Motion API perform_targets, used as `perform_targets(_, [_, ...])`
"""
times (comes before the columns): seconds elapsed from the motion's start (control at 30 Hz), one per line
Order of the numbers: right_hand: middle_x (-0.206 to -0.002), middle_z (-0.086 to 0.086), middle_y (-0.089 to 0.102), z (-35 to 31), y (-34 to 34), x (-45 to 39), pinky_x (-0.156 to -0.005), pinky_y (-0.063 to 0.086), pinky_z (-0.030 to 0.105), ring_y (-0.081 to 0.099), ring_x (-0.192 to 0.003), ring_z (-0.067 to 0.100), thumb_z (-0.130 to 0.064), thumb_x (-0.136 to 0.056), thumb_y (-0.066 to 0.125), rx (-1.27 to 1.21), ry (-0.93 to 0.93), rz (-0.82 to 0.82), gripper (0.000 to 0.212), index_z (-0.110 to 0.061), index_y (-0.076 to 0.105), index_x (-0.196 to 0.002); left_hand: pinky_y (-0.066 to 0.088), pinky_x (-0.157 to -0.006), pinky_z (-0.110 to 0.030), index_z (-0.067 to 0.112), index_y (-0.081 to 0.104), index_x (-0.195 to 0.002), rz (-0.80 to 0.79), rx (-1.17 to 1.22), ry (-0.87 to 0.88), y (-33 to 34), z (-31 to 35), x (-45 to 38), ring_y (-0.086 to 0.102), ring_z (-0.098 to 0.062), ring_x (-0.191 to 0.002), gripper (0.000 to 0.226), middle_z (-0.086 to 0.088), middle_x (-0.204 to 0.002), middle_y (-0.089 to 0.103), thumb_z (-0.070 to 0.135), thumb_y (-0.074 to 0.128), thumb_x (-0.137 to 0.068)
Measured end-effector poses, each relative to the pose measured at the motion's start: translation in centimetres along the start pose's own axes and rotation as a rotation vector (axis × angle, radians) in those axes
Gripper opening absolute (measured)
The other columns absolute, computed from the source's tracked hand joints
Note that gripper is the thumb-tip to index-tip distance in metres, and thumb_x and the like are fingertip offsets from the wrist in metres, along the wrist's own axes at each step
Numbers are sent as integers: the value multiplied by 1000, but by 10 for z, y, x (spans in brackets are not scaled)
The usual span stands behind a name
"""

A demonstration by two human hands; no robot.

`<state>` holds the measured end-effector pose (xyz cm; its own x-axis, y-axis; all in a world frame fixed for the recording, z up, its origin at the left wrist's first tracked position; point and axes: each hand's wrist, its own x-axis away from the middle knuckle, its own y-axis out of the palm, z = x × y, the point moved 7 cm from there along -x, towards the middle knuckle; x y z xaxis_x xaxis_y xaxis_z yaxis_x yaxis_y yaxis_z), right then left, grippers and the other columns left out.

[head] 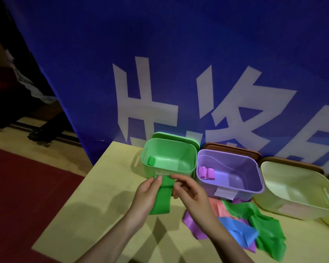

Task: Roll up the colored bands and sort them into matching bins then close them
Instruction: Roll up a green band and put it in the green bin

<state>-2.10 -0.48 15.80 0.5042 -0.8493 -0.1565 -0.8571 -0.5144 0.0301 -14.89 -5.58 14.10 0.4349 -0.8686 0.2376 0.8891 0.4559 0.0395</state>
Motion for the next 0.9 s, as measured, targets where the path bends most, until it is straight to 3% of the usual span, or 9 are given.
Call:
perform_targets(0.13, [-69, -1, 59, 0, 11, 7, -71, 48, 22, 58, -66, 9, 1, -90, 60, -36, 30, 77, 34, -15, 57, -120, 48, -63, -18, 13, 68, -99, -26, -51, 34, -5, 1, 4, 66, -10, -75, 28, -5, -88, 72, 24, 43, -101])
perform_targets(0.27, [-65, -4, 55, -1, 19, 16, -65, 46, 20, 56, -61, 8, 6, -84, 66, -11, 44, 82, 28, -11, 64, -106, 45, -60, -20, 9, 67, -88, -26, -77, 81, -11, 1, 8, 60, -14, -68, 27, -3, -75, 68, 20, 45, -100])
perform_targets(0.4, [-63, 3, 53, 1, 24, 26, -63, 47, 21, 56, -58, 13, -12, -77, 68, -68, 77, 99, 27, -9, 64, -104, 42, -60, -26, 3, 62, -81, -77, -143, 181, -15, 5, 15, 54, -13, -63, 26, -6, -68, 61, 17, 48, -98])
perform_targets(0.53, [-67, 2, 62, 8, 23, 34, -58, 45, 19, 54, -58, 10, -17, -79, 64, -46, 98, 142, 25, -6, 66, -101, 44, -65, -28, -4, 60, -88, -138, -150, 224, -6, 4, 23, 56, -15, -70, 34, -21, -78, 62, 29, 53, -96])
perform_targets(0.7, [-82, 23, 66, 11, 7, 40, -64, 49, 23, 59, -69, 16, -5, -87, 64, 27, 70, 264, 9, -11, 68, -92, 43, -67, -19, 9, 63, -85, -139, -92, 133, 5, -6, 27, 57, -8, -72, 23, -3, -79, 65, 20, 47, -98])
perform_targets(0.9, [-65, 0, 62, 8, -10, 41, -56, 45, 21, 53, -56, 9, 3, -88, 61, 68, 31, 309, 17, -13, 67, -87, 43, -54, -14, 14, 69, -76, -221, -93, -6, 21, -13, 26, 58, -4, -58, 32, 4, -66, 68, 25, 48, -98])
